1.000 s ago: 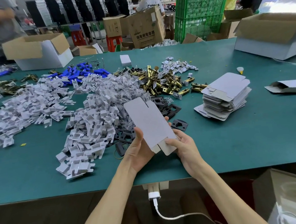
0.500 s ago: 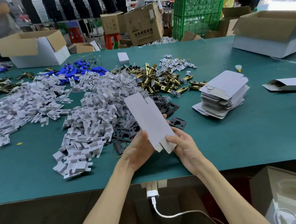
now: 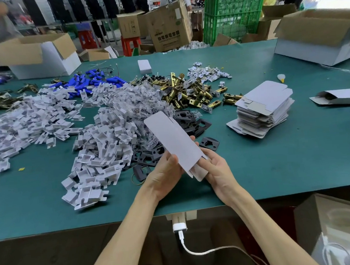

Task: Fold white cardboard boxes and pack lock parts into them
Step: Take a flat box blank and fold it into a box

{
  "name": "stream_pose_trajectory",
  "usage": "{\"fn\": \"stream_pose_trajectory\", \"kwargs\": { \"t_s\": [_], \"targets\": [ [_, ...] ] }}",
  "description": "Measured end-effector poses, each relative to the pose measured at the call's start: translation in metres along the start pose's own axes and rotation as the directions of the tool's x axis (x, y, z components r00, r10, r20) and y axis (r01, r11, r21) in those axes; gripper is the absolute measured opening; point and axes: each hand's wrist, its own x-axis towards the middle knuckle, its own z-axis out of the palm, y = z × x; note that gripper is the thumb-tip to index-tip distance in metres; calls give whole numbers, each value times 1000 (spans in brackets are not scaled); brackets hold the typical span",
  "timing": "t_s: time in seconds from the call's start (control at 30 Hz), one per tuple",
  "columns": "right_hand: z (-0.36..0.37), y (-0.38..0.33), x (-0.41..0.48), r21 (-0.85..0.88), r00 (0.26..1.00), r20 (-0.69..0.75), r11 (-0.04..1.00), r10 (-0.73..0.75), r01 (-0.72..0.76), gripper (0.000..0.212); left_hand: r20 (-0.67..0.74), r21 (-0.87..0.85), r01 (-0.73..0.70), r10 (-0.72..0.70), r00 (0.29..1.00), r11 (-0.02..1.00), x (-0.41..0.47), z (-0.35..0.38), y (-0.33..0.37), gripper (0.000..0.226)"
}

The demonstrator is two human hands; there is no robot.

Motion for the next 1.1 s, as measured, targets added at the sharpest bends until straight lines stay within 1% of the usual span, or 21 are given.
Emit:
{"fn": "stream_pose_trajectory", "kwargs": {
  "t_s": [0.1, 0.2, 0.23, 0.27, 0.33, 0.37, 0.43, 0.5, 0.57, 0.63, 0.7, 0.8, 0.87, 0.93, 1.03, 1.1],
  "targets": [
    [6, 1, -1, -90, 997, -47, 995, -54, 49, 62, -64, -46, -19, 16, 998, 999, 2, -2, -3, 119],
    [6, 3, -2, -122, 995, -32, 988, -94, 90, 52, -166, -108, -15, -3, 986, 994, 4, 0, -2, 122],
    [5, 4, -1, -115, 995, -29, 989, -97, 93, 48, -192, -142, -4, -23, 981, 990, 4, 0, -1, 117],
    [4, 4, -1, -104, 995, -31, 990, -94, 90, 46, -215, -180, 7, -46, 975, 984, 4, -1, -2, 107],
    [3, 3, -1, -74, 996, -40, 995, -75, 72, 46, -260, -217, 17, -75, 963, 976, 5, -3, -4, 80],
    [2, 3, -1, -56, 997, -37, 996, -68, 66, 46, -286, -203, 21, -80, 955, 979, 6, -3, -5, 68],
    [3, 1, -1, -29, 998, -8, 997, -67, 67, 43, -330, -158, 31, -82, 940, 987, 7, -2, -8, 58],
    [5, 1, -2, -56, 996, 1, 995, -86, 86, 43, -353, -114, 35, -74, 933, 993, 9, -2, -10, 54],
    [7, 4, -2, -158, 991, -44, 980, -127, 119, 40, -339, -41, 50, -61, 939, 998, 8, -2, -12, 48],
    [7, 8, -1, -240, 980, -96, 960, -175, 148, 31, -326, 1, 62, -58, 943, 998, 7, -1, -12, 46],
    [5, 10, -1, -254, 976, -105, 954, -189, 158, 25, -354, -9, 61, -60, 933, 998, 6, 3, -11, 48],
    [4, 9, -1, -272, 977, -104, 950, -188, 154, 24, -434, -20, 70, -72, 898, 997, 7, 6, -12, 53],
    [5, 10, -2, -296, 978, -94, 943, -186, 151, 23, -463, -24, 64, -68, 884, 998, 7, 2, -13, 47],
    [4, 11, -3, -294, 978, -87, 943, -188, 155, 20, -461, -29, 56, -63, 885, 998, 5, -1, -14, 39],
    [6, 8, -5, -295, 973, -96, 940, -211, 174, 18, -448, -53, 49, -67, 891, 997, 4, 0, -12, 34],
    [8, 7, -5, -308, 970, -112, 936, -215, 172, 27, -438, -51, 67, -83, 895, 996, 4, 0, -11, 34]
  ]
}}
